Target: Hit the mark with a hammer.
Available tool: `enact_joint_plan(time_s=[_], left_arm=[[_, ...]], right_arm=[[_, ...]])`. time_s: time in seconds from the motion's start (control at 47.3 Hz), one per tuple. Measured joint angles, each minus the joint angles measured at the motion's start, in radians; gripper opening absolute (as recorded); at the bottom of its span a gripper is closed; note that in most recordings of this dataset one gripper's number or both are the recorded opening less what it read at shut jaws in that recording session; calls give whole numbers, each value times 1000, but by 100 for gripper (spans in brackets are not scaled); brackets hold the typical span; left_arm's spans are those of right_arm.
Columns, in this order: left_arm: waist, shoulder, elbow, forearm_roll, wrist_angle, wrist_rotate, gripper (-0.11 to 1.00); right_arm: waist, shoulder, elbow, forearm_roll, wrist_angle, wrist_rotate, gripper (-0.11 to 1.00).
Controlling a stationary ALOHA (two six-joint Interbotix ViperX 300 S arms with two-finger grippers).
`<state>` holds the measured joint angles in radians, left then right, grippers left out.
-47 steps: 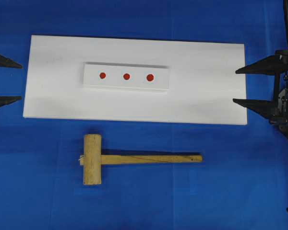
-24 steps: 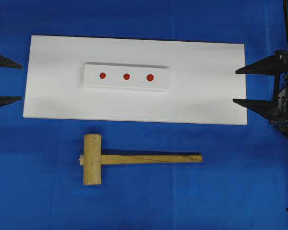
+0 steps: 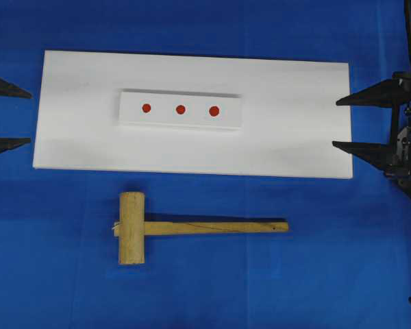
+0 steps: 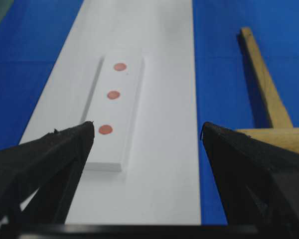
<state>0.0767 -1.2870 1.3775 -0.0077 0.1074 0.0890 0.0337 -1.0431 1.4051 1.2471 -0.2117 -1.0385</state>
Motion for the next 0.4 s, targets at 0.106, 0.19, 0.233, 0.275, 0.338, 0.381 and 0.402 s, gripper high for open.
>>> enact_joint_plan(time_s=[0.106,0.19,0.233,0.275,0.338,0.381,0.402], left_arm=[[2,0,0,0,0,0,87],[2,0,0,0,0,-2,87],[0,0,0,0,0,-2,87],[2,0,0,0,-2,0,87],[2,0,0,0,0,0,87],[2,0,0,0,-2,0,87],[2,0,0,0,0,0,87]], right_arm=[[0,0,0,0,0,0,83],[0,0,0,0,2,0,83],[0,2,-2,0,3,0,83],[0,0,-2,0,3,0,83],[0,0,0,0,3,0,83],[0,0,0,0,5,0,83],[0,2,-2,0,5,0,83]])
